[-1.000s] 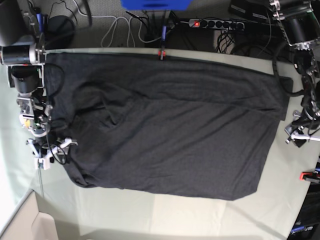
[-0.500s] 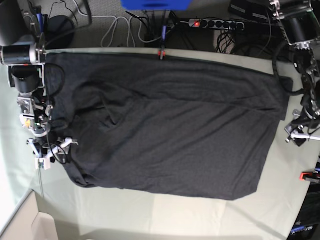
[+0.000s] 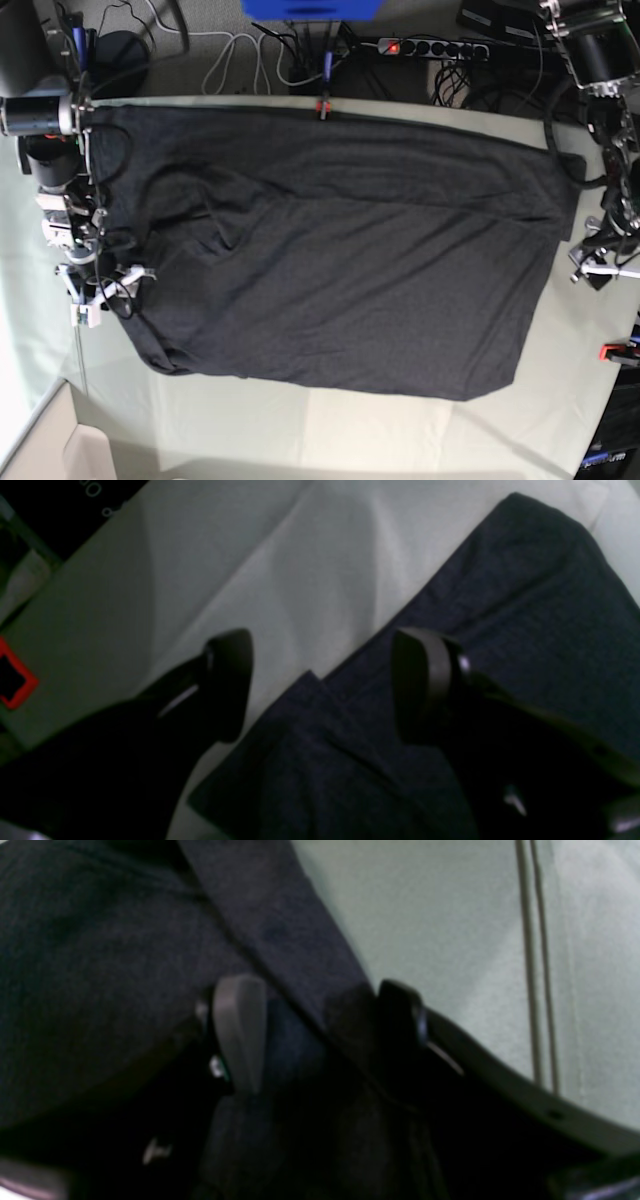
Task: Layout the t-shirt on the table in an organized manner, then fold the t-shirt properly
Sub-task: 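Grasp the shirt sides with both grippers midway along the shirt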
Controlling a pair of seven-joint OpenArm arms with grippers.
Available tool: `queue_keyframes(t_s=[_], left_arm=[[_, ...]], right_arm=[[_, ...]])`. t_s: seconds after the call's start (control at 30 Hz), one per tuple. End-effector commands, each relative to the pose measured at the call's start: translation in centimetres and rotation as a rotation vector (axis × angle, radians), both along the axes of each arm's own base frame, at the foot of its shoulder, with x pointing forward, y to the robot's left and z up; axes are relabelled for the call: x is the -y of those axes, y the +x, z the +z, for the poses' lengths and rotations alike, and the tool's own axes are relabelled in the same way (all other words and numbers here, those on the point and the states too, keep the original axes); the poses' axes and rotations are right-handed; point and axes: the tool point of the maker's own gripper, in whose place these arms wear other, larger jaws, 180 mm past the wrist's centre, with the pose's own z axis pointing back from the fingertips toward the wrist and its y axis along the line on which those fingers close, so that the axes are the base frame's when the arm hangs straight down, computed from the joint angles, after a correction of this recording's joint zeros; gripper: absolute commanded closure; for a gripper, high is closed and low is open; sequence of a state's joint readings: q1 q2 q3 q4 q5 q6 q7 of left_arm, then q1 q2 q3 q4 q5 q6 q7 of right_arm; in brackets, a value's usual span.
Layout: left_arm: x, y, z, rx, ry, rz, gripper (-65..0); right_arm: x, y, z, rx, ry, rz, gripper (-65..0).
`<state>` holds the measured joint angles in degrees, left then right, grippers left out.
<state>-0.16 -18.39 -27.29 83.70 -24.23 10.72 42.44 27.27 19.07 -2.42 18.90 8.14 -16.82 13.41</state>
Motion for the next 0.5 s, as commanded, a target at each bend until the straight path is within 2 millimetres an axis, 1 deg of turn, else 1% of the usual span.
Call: queue_keyframes(t_s=[0.0, 0.07, 0.23, 0.4, 0.47], left_arm=[[-0.9, 0.8, 1.7, 0.043, 0.033, 0.003, -41.9], [-0.8, 0.8, 1.7, 0.045, 0.033, 0.003, -41.9], [-0.9, 0.8, 1.8, 0.045, 0.037, 0.003, -41.7], [-0.9, 1.2, 2.2, 0.056, 0.039, 0.004, -41.7], [-1.0, 2.0, 3.0, 0.08, 0.04, 0.005, -41.7]], right_arm=[[0.7, 1.0, 1.5, 0.037, -0.012, -0.006, -32.5], [0.7, 1.0, 1.5, 0.036, -0.013, -0.004, -25.2], [0.8, 1.1, 1.6, 0.041, -0.015, -0.003, -0.6], [0.9, 1.3, 1.9, 0.047, -0.017, -0.003, 0.0], [1.0, 1.4, 2.1, 0.054, -0.02, -0.002, 0.0]])
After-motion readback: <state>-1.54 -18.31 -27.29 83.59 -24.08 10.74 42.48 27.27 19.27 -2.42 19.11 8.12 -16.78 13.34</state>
